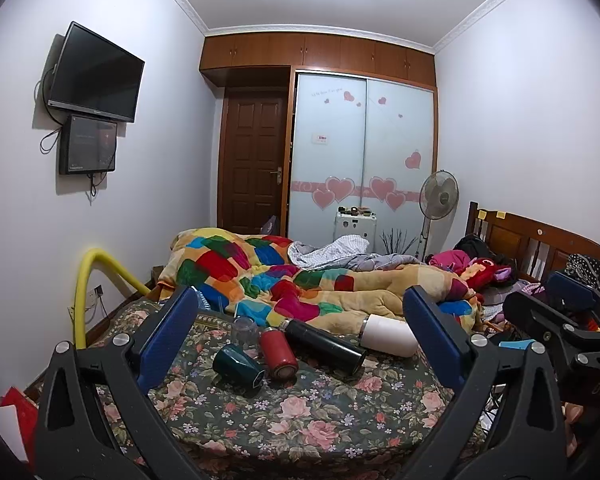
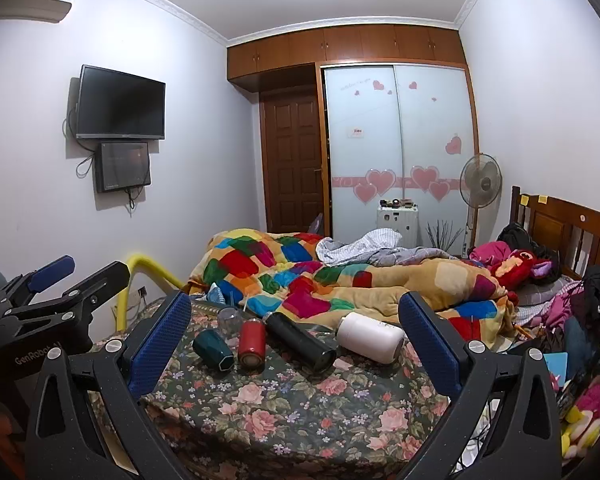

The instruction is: Flip cup upright

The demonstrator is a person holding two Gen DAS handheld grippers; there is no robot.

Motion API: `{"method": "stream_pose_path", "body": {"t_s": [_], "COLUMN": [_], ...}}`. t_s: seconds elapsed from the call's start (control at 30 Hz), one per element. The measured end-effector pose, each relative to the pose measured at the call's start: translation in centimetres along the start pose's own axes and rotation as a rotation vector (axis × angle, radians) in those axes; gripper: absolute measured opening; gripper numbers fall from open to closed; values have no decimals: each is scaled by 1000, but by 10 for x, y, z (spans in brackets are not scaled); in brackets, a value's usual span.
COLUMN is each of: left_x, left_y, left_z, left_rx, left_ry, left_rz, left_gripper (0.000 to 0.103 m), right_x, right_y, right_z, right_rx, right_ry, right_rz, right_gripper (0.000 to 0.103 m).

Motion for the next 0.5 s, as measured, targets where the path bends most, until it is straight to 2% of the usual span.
{"method": "stream_pose_path", "body": {"t_s": [0.5], "left_x": [2], "left_y": [1], "left_z": [4], "left_rx": [-2], "left_ry": [-8], "left_rz": [-7], "left_gripper": [103], "right_x": [1], "right_y": [-1], "right_z": [1], "right_rx": [-1], "right_ry": [-1], "right_rz": [6], "right_gripper": [103]}}
Point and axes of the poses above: each gripper's, at about its wrist camera, not at the fingertips, and x roughly the way its jaws point, z to its left, y to its underside, the point moved 4 cm from there along x, roughly the way its jaws point, and after that the axes turned 14 degrees about x, right-handed, at the moved point
